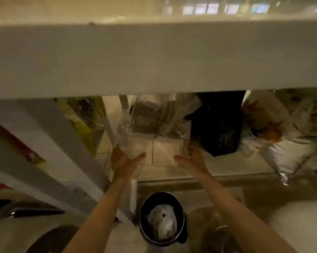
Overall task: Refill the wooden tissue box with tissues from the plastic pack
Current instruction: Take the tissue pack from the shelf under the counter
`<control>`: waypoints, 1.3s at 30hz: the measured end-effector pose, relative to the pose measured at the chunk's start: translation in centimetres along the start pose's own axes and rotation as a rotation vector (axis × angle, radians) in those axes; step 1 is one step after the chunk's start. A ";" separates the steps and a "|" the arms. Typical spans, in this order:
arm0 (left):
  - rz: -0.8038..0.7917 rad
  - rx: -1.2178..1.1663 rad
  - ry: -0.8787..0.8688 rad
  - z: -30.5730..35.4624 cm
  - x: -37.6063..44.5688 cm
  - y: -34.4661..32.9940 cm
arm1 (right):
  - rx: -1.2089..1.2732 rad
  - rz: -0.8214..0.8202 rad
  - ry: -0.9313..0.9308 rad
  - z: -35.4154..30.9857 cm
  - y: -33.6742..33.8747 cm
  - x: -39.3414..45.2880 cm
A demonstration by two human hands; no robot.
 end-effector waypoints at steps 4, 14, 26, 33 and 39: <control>0.047 -0.044 0.082 -0.9 1.4 0.1 | 0.088 0.019 -0.008 0.6 -0.6 1.1; -0.067 -0.127 0.053 0.9 -2.1 0.4 | 0.034 -0.001 0.058 -0.8 2.2 -0.5; -0.502 -0.127 0.006 7.4 -14.9 3.7 | -0.055 -0.123 -0.025 -4.5 11.5 -13.6; -0.476 -0.136 -0.154 12.6 -20.9 9.7 | -0.071 -0.119 0.009 -10.1 15.6 -21.0; -0.464 -0.074 -0.431 22.9 -24.7 15.1 | -0.056 -0.117 0.078 -19.3 20.1 -24.9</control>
Point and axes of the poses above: each hand's wrist, its own x-axis towards the middle knuckle, its own y-axis out of the back of the hand, z = x × y, the point moved 10 cm from there along x, towards the middle knuckle, and after that the axes turned 1 degree about z, right-handed, at the moved point
